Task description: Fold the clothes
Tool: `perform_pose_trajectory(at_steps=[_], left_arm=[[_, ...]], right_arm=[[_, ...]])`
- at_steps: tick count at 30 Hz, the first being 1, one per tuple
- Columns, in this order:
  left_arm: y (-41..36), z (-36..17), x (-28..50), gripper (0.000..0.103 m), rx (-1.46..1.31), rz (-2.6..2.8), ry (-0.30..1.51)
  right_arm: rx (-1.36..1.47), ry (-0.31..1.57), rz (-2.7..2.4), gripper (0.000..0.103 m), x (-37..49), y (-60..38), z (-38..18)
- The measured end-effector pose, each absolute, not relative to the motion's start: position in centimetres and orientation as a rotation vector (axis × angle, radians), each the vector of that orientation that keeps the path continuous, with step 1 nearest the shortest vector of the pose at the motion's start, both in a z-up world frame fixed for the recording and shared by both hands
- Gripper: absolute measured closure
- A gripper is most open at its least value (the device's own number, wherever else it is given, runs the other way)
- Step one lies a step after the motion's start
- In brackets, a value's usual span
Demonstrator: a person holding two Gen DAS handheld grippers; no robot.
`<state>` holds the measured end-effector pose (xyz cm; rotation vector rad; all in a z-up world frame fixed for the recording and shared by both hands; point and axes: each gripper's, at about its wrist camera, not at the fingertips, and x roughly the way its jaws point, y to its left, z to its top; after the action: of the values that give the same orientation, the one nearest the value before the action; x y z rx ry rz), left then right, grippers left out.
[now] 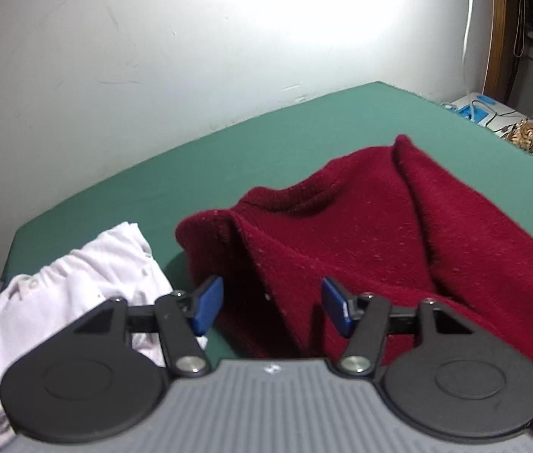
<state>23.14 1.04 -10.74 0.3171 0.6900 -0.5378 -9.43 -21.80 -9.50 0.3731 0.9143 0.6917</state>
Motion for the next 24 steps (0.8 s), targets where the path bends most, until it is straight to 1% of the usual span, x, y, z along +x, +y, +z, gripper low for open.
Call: perform_pose_trajectory(at_steps=[1,2,4,5,6,7,10,11,12,14,16,18,22,24], left_arm=[[1.1,-10.3,21.9,0.043,0.325,-0.549,0.678],[1.1,-10.4,20.4,0.039,0.340,-0.557,0.674],[1.1,-10.6,17.4,0.036,0.372,-0.575,0.666],[1.0,-10.7,15.9,0.035,0.387,-0.583,0.661],[1.0,-10.7,14.3,0.034,0.403,-0.592,0.657],[1.0,-10.8,12.8,0.032,0.419,-0.600,0.652],[0.8,-11.4,10.2,0.032,0.421,-0.616,0.673],[0.7,-11.5,9.7,0.032,0.414,-0.617,0.681],[0.6,-11.7,9.2,0.032,0.408,-0.619,0.688],[0.1,-12.0,8.6,0.026,0.419,-0.622,0.699],[-0.3,-12.3,8.1,0.026,0.434,-0.627,0.702],[-0.7,-12.6,7.6,0.026,0.450,-0.636,0.701],[-1.7,-13.3,7.2,0.025,0.501,-0.618,0.685],[-1.9,-13.7,7.5,0.025,0.500,-0.610,0.695]], right_arm=[[0.336,0.909,0.683,0.077,-9.5,-21.4,-9.6],[0.289,0.903,0.676,0.076,-9.4,-21.0,-9.6],[0.200,0.912,0.666,0.075,-9.3,-20.1,-9.9],[0.168,0.916,0.656,0.079,-9.1,-19.9,-10.1],[0.142,0.920,0.641,0.087,-8.9,-19.7,-10.3],[0.131,0.920,0.628,0.090,-8.8,-19.5,-10.5],[0.122,0.914,0.609,0.102,-8.5,-18.8,-10.5],[0.113,0.903,0.614,0.103,-8.7,-18.6,-10.2],[0.107,0.891,0.622,0.103,-9.0,-18.5,-9.9],[0.105,0.872,0.641,0.103,-9.3,-18.1,-9.5],[0.081,0.856,0.637,0.101,-9.2,-17.5,-9.3],[0.045,0.834,0.625,0.089,-9.0,-16.8,-9.2],[-0.069,0.853,0.546,0.089,-9.6,-14.9,-9.8],[-0.078,0.860,0.511,0.091,-9.4,-14.7,-10.3]])
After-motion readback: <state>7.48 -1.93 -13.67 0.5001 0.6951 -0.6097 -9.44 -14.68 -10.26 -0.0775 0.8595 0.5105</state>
